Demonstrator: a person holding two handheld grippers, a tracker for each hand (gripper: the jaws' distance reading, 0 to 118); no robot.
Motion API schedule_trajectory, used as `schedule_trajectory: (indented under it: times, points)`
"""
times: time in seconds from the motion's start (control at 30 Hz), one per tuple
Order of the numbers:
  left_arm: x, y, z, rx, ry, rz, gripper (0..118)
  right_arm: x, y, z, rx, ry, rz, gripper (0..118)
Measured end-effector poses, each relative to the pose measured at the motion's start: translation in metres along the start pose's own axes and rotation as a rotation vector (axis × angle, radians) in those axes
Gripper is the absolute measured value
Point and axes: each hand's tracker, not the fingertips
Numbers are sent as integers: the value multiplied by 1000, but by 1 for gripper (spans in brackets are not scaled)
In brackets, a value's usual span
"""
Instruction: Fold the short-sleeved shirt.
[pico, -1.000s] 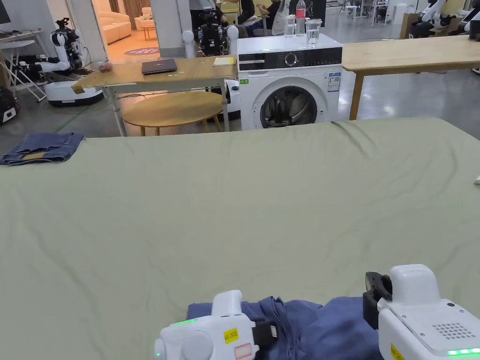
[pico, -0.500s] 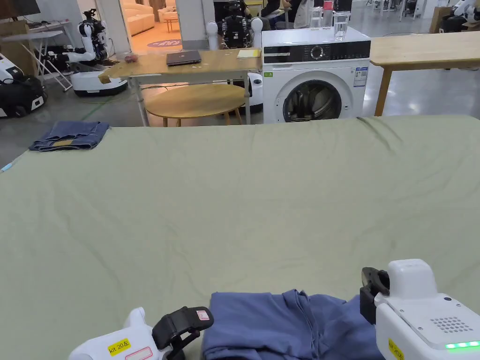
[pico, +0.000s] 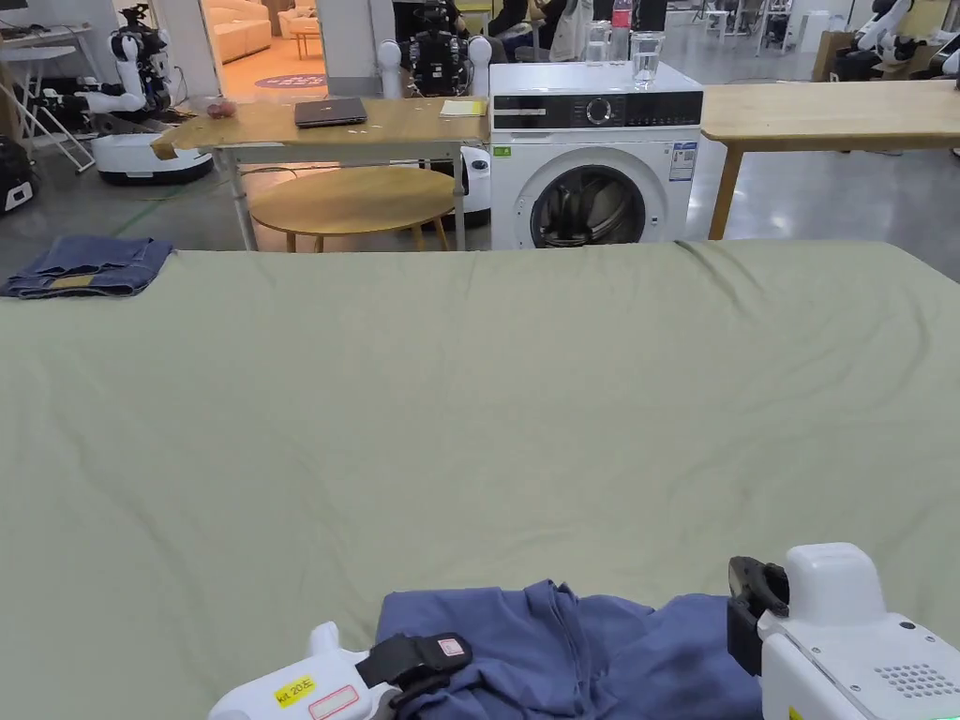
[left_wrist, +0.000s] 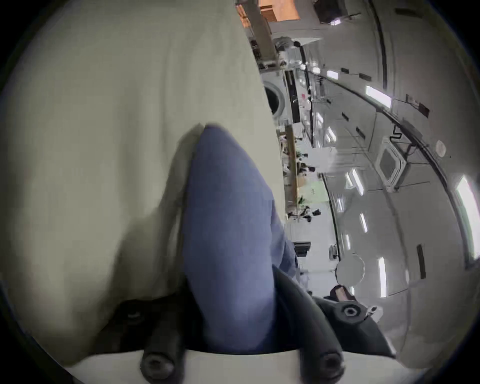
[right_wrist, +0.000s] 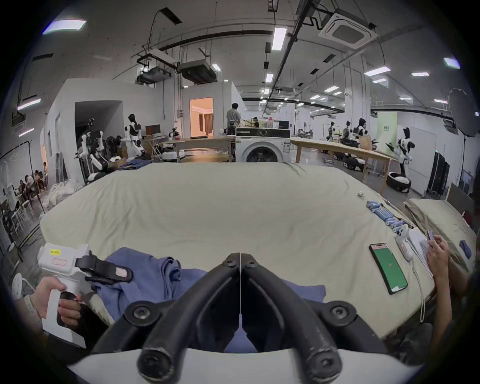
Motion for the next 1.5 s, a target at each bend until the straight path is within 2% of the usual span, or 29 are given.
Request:
schedule_trajectory:
  times: [0.17, 0.23, 0.37, 0.47, 0.63, 0.77, 0.9, 1.0, 1.03, 1.07, 1.13, 1.17, 1.2, 1.3, 1.33, 1.43, 1.5]
  points:
    - [-23, 68, 50, 181, 84, -78, 8, -6, 4, -3, -6, -10, 18, 0]
    - [-21, 91, 79, 213, 141, -149, 8, -11, 6, -4, -5, -6, 21, 0]
    - [15, 103, 129, 258, 371, -522, 8, -26, 8, -10, -3, 13, 38, 0]
    - [54, 77, 134, 277, 464, -703, 8, -34, 7, -13, -10, 32, 45, 0]
    - [99, 27, 77, 208, 528, -1036, 8, -37, 2, -12, -18, 49, 51, 0]
    - [144, -56, -9, 10, 566, -1337, 8, -26, -4, -5, -19, 37, 43, 0]
    - [139, -116, -81, -127, 657, -1553, 8, -10, -10, 3, -20, 1, 46, 0]
    - [111, -133, -118, -206, 829, -1676, 8, 4, -13, 10, -24, -18, 43, 0]
    - [107, -132, -118, -208, 827, -1674, 9, 8, -14, 12, -24, -25, 42, 0]
    - [109, -130, -116, -215, 802, -1639, 17, 11, -15, 14, -22, -30, 41, 0]
    - [124, -116, -98, -242, 676, -1494, 66, 17, -16, 15, -21, -36, 40, 0]
    - [134, -110, -89, -227, 608, -1430, 84, 18, -16, 14, -23, -36, 36, 0]
    - [148, -100, -75, -201, 511, -1348, 91, 19, -17, 13, -28, -33, 25, 0]
    - [178, -71, -31, -103, 283, -1151, 93, 18, -17, 11, -33, -16, 0, 0]
    - [181, -60, -20, -68, 248, -1093, 96, 17, -17, 10, -34, -12, -4, 0]
    - [171, -33, -5, -7, 285, -951, 97, 14, -19, 8, -40, 8, -17, 0]
    - [146, -18, -16, -72, 311, -819, 89, 12, -20, 6, -49, 23, -30, 0]
